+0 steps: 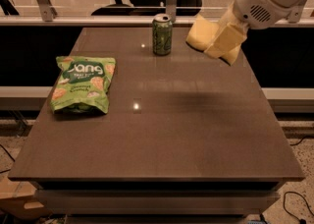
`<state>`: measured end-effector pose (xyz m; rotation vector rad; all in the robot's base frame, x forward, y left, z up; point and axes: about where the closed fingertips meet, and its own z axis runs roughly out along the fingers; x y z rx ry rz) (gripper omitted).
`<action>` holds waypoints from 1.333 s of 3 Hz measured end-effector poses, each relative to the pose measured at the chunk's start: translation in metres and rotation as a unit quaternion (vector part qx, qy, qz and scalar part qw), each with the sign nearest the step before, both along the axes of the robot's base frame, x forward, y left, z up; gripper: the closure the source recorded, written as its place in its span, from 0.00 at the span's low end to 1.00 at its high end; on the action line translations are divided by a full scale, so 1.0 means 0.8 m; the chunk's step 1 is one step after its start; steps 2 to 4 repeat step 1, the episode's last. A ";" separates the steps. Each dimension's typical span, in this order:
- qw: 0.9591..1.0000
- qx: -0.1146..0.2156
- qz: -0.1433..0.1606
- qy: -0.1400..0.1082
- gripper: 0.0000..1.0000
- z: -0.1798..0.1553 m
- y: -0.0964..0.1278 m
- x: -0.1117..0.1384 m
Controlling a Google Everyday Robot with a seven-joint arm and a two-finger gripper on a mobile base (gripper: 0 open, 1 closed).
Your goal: Pick sponge
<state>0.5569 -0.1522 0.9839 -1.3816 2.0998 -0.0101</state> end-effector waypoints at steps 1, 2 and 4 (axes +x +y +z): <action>1.000 0.007 0.004 -0.005 1.00 0.008 -0.001 0.000; 1.000 0.007 0.004 -0.005 1.00 0.008 -0.001 0.000; 1.000 0.007 0.004 -0.005 1.00 0.008 -0.001 0.000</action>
Offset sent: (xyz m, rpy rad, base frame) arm 0.0000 0.0000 0.0000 0.0000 0.0000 0.0000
